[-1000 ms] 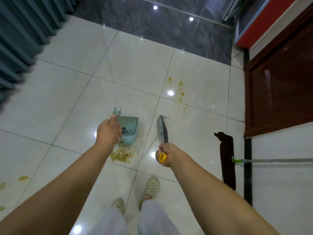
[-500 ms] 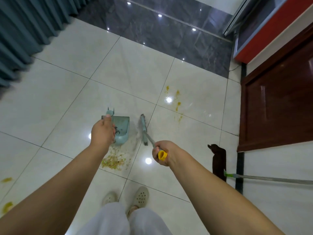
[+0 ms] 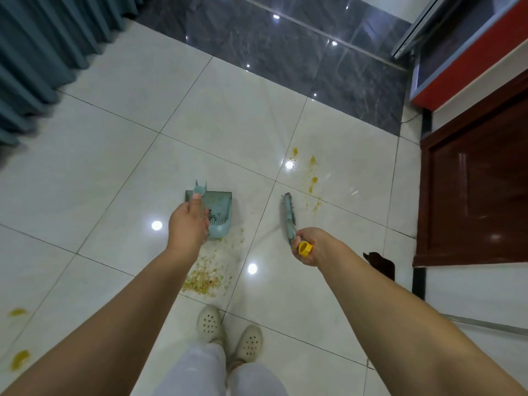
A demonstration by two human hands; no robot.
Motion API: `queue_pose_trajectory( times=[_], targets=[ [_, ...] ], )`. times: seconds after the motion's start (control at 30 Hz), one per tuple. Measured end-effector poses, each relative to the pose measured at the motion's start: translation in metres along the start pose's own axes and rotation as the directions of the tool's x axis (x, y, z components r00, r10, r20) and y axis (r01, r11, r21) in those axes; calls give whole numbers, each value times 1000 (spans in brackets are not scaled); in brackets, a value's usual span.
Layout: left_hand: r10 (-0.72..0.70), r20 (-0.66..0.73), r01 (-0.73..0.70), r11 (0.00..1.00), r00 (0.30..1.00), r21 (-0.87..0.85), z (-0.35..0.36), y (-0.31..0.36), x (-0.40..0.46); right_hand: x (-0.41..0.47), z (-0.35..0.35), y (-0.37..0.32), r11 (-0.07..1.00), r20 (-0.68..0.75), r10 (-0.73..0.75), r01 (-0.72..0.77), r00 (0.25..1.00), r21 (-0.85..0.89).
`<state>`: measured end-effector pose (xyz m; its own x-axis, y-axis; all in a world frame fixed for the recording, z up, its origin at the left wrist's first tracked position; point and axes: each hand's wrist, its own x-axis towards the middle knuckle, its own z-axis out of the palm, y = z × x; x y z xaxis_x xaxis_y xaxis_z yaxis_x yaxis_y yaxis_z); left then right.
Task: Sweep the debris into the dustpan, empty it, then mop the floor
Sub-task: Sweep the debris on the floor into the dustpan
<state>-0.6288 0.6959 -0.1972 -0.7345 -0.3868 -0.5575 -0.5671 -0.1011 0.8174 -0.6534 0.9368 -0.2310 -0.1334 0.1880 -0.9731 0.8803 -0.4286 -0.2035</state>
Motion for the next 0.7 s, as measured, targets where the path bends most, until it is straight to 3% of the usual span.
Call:
queue_pose_trajectory(
  times=[0.37,0.7],
  targets=[
    [-32,-44,30,998,999,-50,-43,25,44,-13,82,24,923,47,28,-8,999,-385],
    [22,-120,-30,997,993,-65,-67,55,56,-45,97,16,891,75,25,12,997,-455]
  ],
)
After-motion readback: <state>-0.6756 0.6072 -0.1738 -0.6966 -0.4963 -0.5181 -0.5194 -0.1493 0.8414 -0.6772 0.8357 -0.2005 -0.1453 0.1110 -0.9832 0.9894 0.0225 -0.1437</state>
